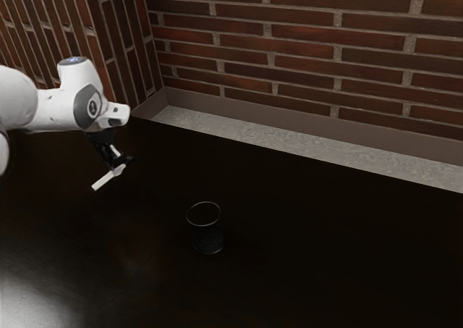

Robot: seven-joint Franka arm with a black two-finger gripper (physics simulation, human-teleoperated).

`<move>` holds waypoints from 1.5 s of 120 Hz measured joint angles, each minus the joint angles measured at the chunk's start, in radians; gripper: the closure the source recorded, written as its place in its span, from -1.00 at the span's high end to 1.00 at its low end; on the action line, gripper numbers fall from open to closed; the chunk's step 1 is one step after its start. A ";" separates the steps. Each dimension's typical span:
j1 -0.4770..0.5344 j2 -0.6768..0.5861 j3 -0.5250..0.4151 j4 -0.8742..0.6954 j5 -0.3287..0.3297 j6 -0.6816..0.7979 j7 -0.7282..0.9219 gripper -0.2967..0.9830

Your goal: Put the marker into the pen holder.

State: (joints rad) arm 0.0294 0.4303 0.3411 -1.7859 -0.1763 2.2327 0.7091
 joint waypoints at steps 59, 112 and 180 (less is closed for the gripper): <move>-0.001 -0.646 -0.597 -0.679 -0.043 0.650 -0.029 -0.68; -0.005 -0.373 -0.691 -0.599 -0.114 0.922 -0.015 -0.61; 0.002 -0.352 -0.634 -0.606 -0.097 0.944 -0.009 -0.03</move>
State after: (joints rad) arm 0.0316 0.0786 -0.2925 -2.3917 -0.2734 3.1764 0.6999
